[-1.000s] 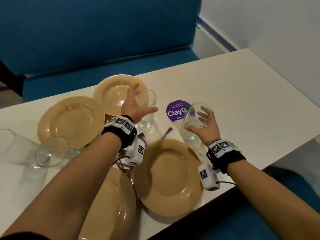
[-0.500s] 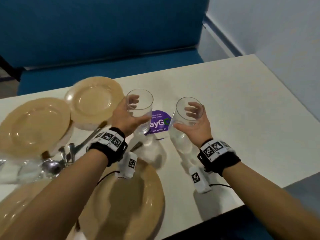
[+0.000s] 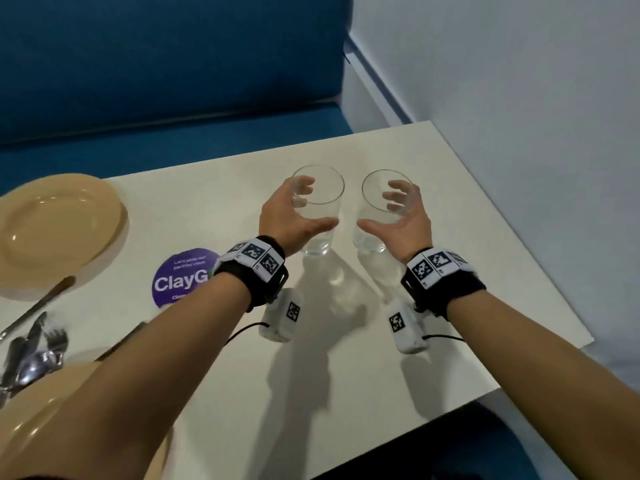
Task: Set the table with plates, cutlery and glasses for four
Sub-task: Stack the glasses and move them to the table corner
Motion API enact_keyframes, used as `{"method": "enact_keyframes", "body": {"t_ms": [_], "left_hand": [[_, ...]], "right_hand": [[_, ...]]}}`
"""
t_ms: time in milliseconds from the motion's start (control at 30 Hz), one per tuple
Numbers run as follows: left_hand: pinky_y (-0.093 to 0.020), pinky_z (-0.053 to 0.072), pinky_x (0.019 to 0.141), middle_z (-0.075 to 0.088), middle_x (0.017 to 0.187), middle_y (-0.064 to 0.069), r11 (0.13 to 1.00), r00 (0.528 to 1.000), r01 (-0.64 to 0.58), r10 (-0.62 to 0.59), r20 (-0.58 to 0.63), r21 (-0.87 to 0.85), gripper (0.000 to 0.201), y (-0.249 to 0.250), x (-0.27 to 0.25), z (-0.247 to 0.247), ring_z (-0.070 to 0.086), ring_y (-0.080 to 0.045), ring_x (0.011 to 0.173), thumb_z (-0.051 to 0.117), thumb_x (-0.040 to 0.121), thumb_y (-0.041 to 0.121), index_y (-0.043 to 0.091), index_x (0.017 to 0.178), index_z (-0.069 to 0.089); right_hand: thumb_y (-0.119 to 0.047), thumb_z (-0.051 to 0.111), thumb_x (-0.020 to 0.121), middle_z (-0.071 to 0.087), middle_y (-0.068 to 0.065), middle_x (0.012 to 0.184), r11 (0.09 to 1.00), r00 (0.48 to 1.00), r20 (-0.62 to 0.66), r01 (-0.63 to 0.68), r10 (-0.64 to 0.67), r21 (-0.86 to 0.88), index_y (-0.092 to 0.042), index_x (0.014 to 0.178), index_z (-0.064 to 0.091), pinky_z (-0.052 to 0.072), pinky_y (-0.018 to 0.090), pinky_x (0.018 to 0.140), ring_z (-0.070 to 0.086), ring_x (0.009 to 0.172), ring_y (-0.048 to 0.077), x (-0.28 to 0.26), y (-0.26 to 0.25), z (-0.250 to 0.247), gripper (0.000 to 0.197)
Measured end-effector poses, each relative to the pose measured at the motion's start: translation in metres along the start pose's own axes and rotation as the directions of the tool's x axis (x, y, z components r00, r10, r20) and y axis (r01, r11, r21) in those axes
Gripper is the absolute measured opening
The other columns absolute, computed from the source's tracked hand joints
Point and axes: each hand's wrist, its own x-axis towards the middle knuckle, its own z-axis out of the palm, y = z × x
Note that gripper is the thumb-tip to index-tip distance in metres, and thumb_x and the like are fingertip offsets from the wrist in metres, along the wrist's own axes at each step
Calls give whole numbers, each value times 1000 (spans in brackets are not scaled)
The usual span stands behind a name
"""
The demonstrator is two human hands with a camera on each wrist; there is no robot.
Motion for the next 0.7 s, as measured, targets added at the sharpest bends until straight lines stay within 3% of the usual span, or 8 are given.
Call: {"method": "enact_keyframes", "body": {"t_ms": [233,400,567,700], "left_hand": [[-30,49,91,57,110,15,996,997,71,-72,16,52,74,37,47,104,57,-10,104,89,55,39,31,119,52],[-29,46,94,57,121,10,993,995,102,-102,-4,65,74,58,76,156,55,-16,111,88,58,32,29,122,50],[-28,44,95,55,125,9,988,986,141,-136,-93,57,74,61,100,177,53,-17,114,87,60,31,27,123,49],[-32,46,97,54,127,7,984,985,146,-134,-111,104,78,61,121,178,53,-18,115,86,60,35,26,126,47]], "right_hand": [[-15,85,62,54,-4,116,996,993,-83,-86,89,35,-27,121,45,44,26,88,53,106,16,75,37,-81,71],[-10,85,61,53,-2,117,991,989,-83,-112,119,76,-31,114,44,46,33,95,53,112,21,123,60,-119,70],[-7,82,65,51,0,125,988,993,4,-116,116,104,-23,126,44,40,22,90,50,117,19,155,70,-126,74],[-11,83,66,47,2,127,993,995,41,-94,92,71,-20,131,39,42,28,98,48,121,21,177,68,-118,79]]}}
